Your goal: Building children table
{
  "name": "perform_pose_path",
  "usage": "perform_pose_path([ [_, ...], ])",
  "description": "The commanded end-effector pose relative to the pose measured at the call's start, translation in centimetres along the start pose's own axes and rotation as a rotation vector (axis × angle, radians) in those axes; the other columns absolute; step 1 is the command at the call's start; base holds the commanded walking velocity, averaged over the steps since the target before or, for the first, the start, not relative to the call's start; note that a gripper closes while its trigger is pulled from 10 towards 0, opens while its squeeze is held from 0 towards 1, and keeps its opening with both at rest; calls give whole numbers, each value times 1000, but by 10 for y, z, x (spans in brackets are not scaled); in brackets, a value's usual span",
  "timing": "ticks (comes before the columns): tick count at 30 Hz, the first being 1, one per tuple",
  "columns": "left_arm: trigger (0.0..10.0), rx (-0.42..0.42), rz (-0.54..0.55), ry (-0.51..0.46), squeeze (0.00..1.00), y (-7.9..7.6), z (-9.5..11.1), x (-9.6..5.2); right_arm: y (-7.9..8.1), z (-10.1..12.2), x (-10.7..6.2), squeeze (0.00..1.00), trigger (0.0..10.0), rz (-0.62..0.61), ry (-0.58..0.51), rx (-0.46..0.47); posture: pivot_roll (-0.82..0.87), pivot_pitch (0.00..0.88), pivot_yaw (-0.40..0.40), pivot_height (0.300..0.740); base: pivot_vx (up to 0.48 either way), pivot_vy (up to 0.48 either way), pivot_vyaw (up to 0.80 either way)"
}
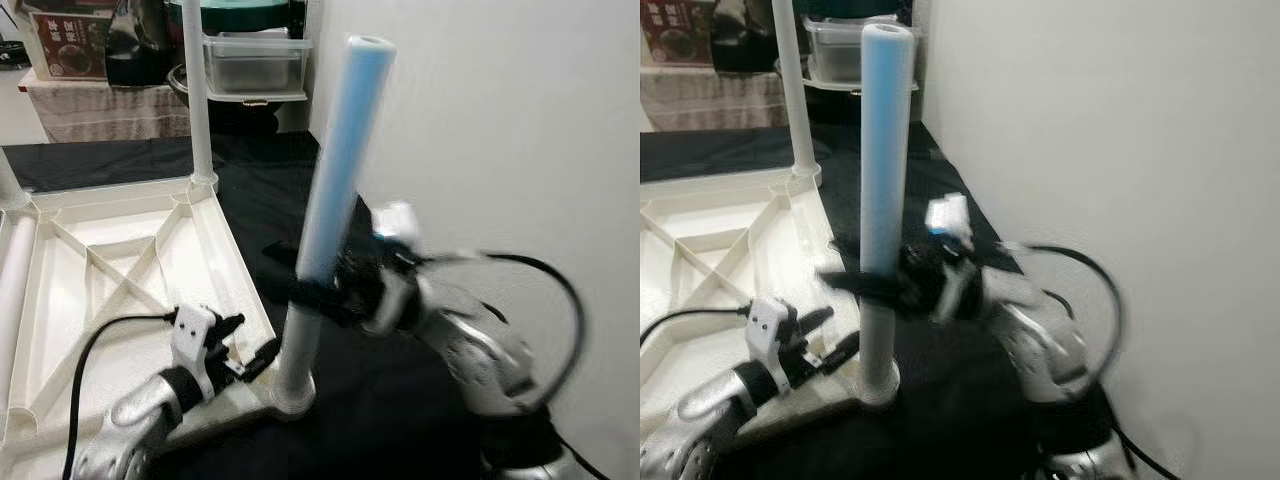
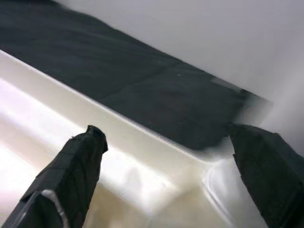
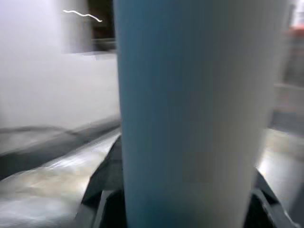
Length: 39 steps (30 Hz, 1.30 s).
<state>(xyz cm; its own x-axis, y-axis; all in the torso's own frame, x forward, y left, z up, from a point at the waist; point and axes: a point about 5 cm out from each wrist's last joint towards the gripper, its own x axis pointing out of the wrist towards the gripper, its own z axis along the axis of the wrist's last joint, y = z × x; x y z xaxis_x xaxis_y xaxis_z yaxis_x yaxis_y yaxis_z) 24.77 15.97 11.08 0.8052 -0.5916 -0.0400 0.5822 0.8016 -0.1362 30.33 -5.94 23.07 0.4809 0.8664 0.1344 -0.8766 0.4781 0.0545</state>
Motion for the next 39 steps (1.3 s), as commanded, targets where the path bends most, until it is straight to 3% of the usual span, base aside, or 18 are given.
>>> perform_pose_path([
  [1, 10000, -16, -50, 13, 0, -8, -4, 4, -50, -47, -17, 0, 0, -549, 249, 8, 38, 0, -128, 740, 0, 0, 0],
  [2, 10000, -16, -52, 12, 0, -8, -4, 4, -57, -55, -24, 0, 0, -649, 265, 32, 40, 0, -125, 740, 0, 0, 0],
  [6, 10000, -16, -55, 12, 0, -9, -4, 4, -50, -59, -27, 0, 0, -671, 222, 128, 35, 0, -121, 740, 0, 0, 0],
  [7, 10000, -16, -58, 15, 0, -8, -4, 4, -36, -51, -20, 0, 10000, -569, 175, 137, 30, 0, -116, 740, 0, 0, 0],
  [12, 10000, -17, -63, 18, 0, -9, -5, 4, -26, -40, -15, 0, 10000, -441, 108, 154, 23, 0, -113, 740, 0, 0, 0],
  [13, 10000, -18, -65, 17, 0, -10, -5, 5, -25, -32, -16, 1000, 10000, -377, 44, 199, 24, 0, -115, 740, 0, 0, 0],
  [15, 10000, -19, -66, 17, 0, -10, -5, 6, -24, -27, -17, 1000, 10000, -332, -3, 229, 24, 0, -115, 740, 0, 0, 0],
  [18, 10000, -20, -65, 13, 0, -10, -4, 6, -15, -7, -15, 1000, 10000, -137, -49, 177, 28, 0, -122, 740, 0, 0, 0],
  [19, 10000, -20, -63, 13, 0, -9, -4, 6, -13, 0, -15, 0, 10000, -73, -72, 151, 28, 0, -122, 740, 0, 0, 0],
  [23, 10000, -22, -60, 13, 0, -9, -5, 5, -11, 9, -16, 0, 10000, -4, -121, 151, 34, 0, -125, 740, 0, 0, 0],
  [27, 10000, -22, -58, 11, 0, -10, -4, 5, 23, 23, -26, 0, 10000, 367, -190, 128, 43, 0, -133, 740, 0, 0, 0],
  [28, 10000, -22, -58, 11, 0, -10, -4, 5, 23, 23, -26, 0, 10000, 367, -190, 128, 43, 0, -133, 740, 0, 0, 0],
  [30, 10000, -20, -55, 10, 0, -10, -4, 5, 38, 21, -34, 0, 9647, 508, -185, 122, 43, 0, -133, 740, 0, 0, 0],
  [31, 10000, -19, -53, 10, 0, -9, -4, 4, 44, 17, -41, 0, 4118, 562, -171, 112, 51, 0, -138, 740, 0, 0, 0],
  [36, 10000, -19, -49, 13, 0, -8, -4, 3, 48, 11, -51, 0, 3608, 628, -143, 111, 47, 0, -135, 740, 0, 0, 0],
  [37, 10000, -19, -49, 14, 0, -8, -4, 3, 47, 11, -53, 0, 0, 636, -149, 123, 47, 0, -135, 740, 0, 0, 0],
  [38, 10000, -19, -49, 14, 0, -8, -4, 3, 47, 11, -53, 0, 0, 636, -149, 123, 47, 0, -135, 740, 0, 0, 0],
  [39, 10000, -20, -52, 14, 0, -8, -5, 3, 35, 4, -46, 0, 0, 497, -99, 107, 39, 0, -131, 740, 0, 0, 0],
])
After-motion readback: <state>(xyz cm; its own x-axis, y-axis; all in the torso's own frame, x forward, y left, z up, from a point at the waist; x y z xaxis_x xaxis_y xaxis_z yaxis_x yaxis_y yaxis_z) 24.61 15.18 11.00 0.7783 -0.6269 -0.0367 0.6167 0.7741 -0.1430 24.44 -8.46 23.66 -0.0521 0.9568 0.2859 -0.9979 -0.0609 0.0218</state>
